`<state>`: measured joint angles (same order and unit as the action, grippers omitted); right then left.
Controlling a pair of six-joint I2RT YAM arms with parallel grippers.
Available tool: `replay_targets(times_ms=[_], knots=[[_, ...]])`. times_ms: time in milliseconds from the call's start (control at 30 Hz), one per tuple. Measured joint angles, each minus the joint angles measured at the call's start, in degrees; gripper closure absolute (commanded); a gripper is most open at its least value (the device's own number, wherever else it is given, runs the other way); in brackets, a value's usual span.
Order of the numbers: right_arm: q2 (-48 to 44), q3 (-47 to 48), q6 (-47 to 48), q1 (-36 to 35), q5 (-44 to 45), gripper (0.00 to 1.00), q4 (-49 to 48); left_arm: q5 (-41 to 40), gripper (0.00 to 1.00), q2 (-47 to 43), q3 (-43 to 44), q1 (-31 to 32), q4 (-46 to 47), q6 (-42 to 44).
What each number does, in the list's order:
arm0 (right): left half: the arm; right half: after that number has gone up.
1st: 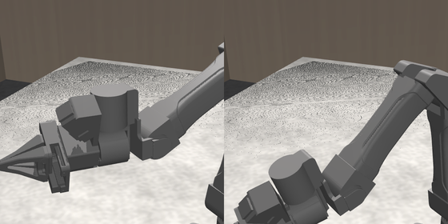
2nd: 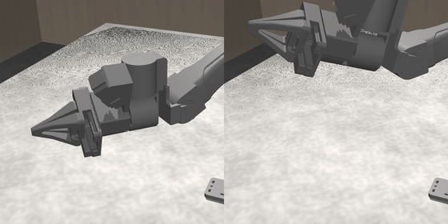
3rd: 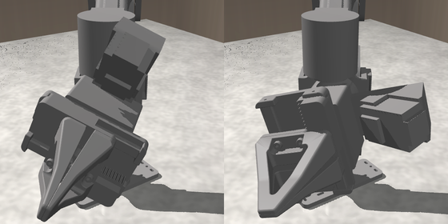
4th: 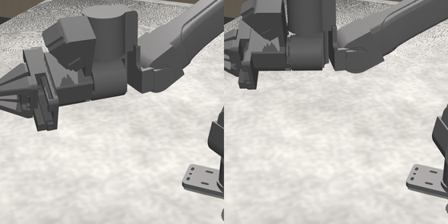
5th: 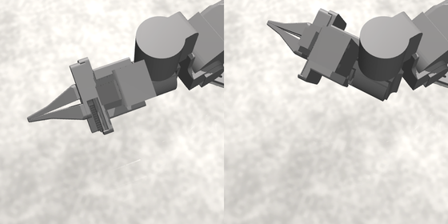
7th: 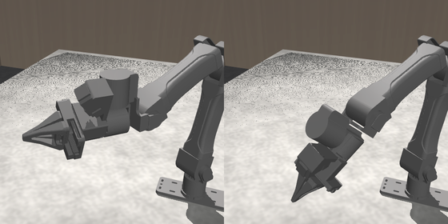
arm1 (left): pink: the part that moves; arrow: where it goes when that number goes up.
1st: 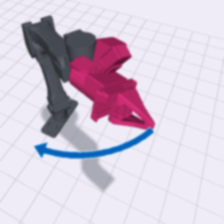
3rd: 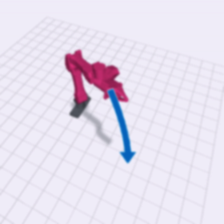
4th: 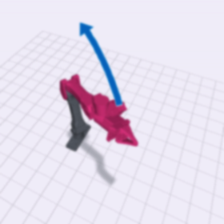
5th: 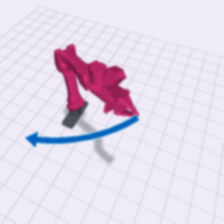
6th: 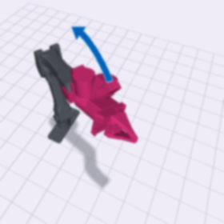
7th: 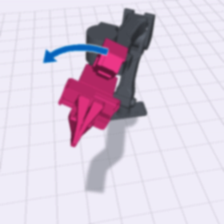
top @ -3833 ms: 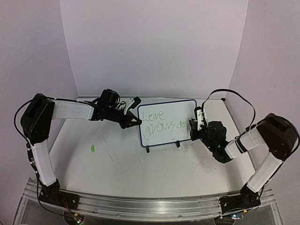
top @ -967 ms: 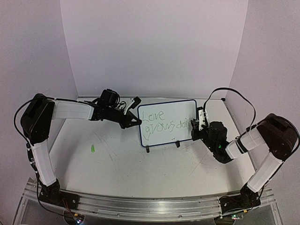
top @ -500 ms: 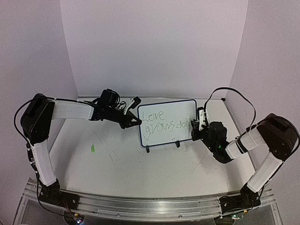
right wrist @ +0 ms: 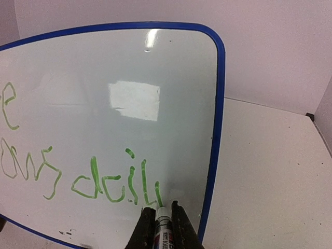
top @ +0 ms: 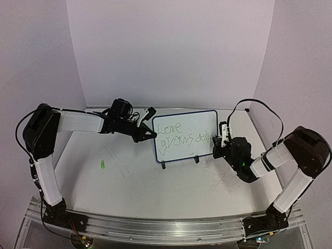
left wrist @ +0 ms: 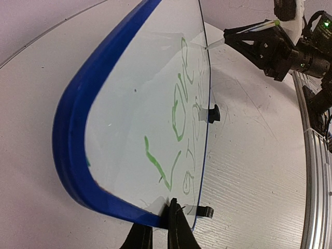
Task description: Write a sentence on the whiteboard
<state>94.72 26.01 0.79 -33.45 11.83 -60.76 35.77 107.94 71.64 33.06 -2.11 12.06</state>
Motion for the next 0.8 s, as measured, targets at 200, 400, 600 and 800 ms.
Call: replay_targets(times_ms=[200,400,600,800], knots=[[0.0,-0.21,-0.85,0.0,1.37,1.0,0.07,0.0,1.0,0.0,0.0,0.0,0.0,0.01],[0.04,-0.18,-0.43,0.0,2.29,1.0,-0.1,0.0,1.0,0.0,0.0,0.0,0.0,0.01],[0.04,-0.18,0.42,0.0,2.23,1.0,-0.1,0.0,1.0,0.0,0.0,0.0,0.0,0.01],[0.04,1.1,1.85,0.0,2.19,1.0,0.07,0.0,1.0,0.0,0.0,0.0,-0.02,-0.01]])
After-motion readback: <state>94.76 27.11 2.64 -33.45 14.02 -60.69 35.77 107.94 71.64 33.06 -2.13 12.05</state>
